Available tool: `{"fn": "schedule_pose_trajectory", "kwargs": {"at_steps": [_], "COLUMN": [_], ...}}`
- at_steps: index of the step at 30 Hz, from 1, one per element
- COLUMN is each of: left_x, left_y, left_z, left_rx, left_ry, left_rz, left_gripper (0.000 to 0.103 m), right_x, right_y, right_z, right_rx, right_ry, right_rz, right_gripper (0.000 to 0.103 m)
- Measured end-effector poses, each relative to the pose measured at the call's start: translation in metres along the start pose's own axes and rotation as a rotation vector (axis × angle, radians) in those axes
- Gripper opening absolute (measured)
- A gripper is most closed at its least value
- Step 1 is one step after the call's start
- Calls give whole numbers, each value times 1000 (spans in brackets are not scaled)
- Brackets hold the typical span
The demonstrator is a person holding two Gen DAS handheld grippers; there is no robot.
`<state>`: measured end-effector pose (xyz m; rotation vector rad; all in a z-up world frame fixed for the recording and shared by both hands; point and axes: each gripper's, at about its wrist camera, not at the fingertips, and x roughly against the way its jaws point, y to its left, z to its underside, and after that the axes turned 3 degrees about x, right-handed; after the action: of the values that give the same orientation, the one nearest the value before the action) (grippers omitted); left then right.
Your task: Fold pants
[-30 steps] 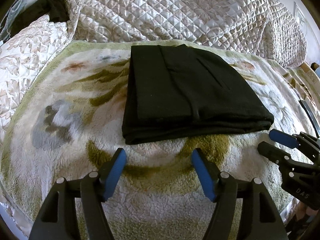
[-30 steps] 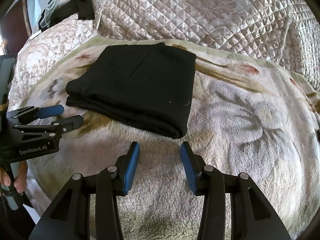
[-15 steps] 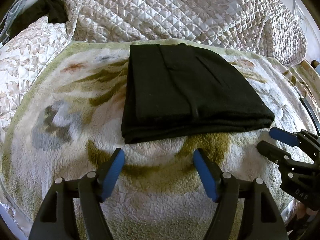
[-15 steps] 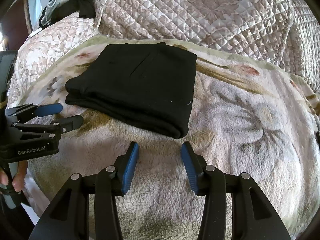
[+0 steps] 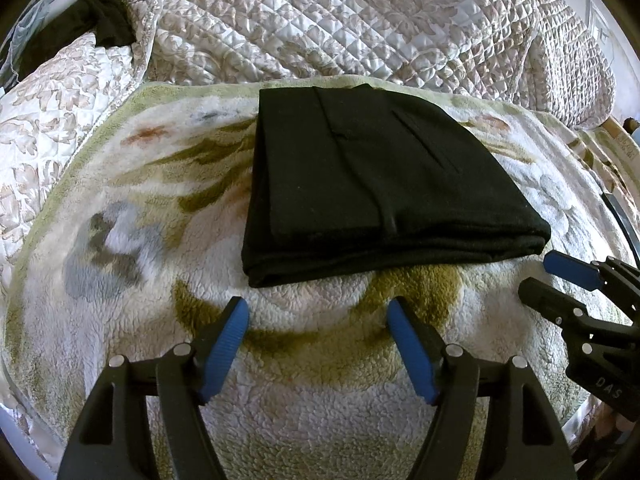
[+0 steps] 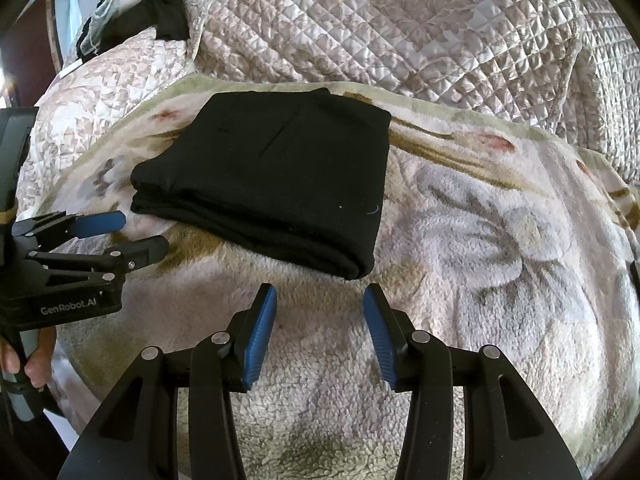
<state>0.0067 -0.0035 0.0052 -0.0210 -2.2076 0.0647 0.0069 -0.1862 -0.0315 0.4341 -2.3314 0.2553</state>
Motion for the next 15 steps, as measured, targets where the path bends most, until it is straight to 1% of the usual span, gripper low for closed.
{"fn": "schedule_pose_trajectory", "kwargs": {"at_steps": [5, 11, 15], "left_x": [0, 0, 0], "left_y": [1, 0, -1], "left_z": [0, -1, 0], "left_rx": [0, 1, 1], "left_ry": [1, 2, 4], "left_rz": [0, 0, -1], "left_gripper": [75, 75, 75], "right_x": [-1, 0, 4], "right_y": [0, 0, -2], "right_z": [0, 0, -2], "right_rx": [2, 4, -8], "right_ry": [2, -1, -16], "right_rz": [1, 4, 7], "right_gripper": [46, 51, 51]}}
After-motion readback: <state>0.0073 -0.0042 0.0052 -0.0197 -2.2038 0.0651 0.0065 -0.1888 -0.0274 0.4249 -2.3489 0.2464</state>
